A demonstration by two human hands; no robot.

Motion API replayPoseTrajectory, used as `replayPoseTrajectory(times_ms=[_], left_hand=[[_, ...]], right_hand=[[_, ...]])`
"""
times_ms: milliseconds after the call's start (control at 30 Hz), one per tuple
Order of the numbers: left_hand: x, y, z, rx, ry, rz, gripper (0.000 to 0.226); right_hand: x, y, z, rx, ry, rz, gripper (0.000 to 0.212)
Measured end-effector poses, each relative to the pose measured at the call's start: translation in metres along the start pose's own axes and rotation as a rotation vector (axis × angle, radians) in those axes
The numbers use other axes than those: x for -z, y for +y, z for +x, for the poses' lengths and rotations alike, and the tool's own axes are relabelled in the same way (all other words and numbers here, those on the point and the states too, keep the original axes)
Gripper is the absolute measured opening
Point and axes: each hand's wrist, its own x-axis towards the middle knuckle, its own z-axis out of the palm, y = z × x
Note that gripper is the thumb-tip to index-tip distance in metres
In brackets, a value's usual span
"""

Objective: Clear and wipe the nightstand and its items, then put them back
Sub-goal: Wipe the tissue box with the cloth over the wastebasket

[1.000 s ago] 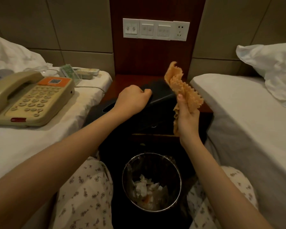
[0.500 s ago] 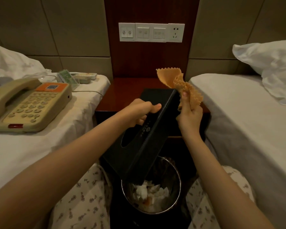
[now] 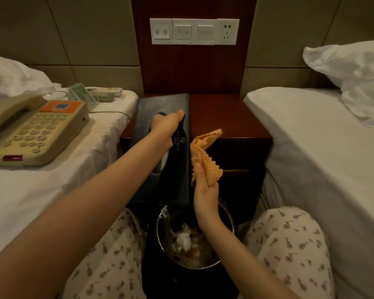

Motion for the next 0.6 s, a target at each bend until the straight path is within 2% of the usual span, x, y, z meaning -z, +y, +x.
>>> replayPoseTrajectory(times_ms=[133, 267, 333, 400, 600], left_hand=[[-0.002, 0.004, 0.004, 0.035, 0.039, -0.051, 0.058], [-0.001, 0.002, 0.006, 0.014, 0.084, -0.087, 0.059], [-0.001, 0.004, 0.005, -0.003, 0.101, -0.091, 0.06], [-0.001, 0.004, 0.008, -0.018, 0.099, -0.084, 0.062], [-0.005, 0.011, -0.003, -0.01, -0.033, -0.06, 0.054]], right_hand=[[-0.007, 0.009, -0.017, -0.07, -0.032, -0.024, 0.026], [-0.011, 0.022, -0.024, -0.316, -0.002, 0.129, 0.064], [-0.008, 0.022, -0.021, -0.446, -0.001, 0.197, 0.053], [-0.006, 0.019, -0.015, -0.501, -0.029, 0.246, 0.047], [0.004, 0.012, 0.008, -0.801, -0.038, 0.492, 0.059]])
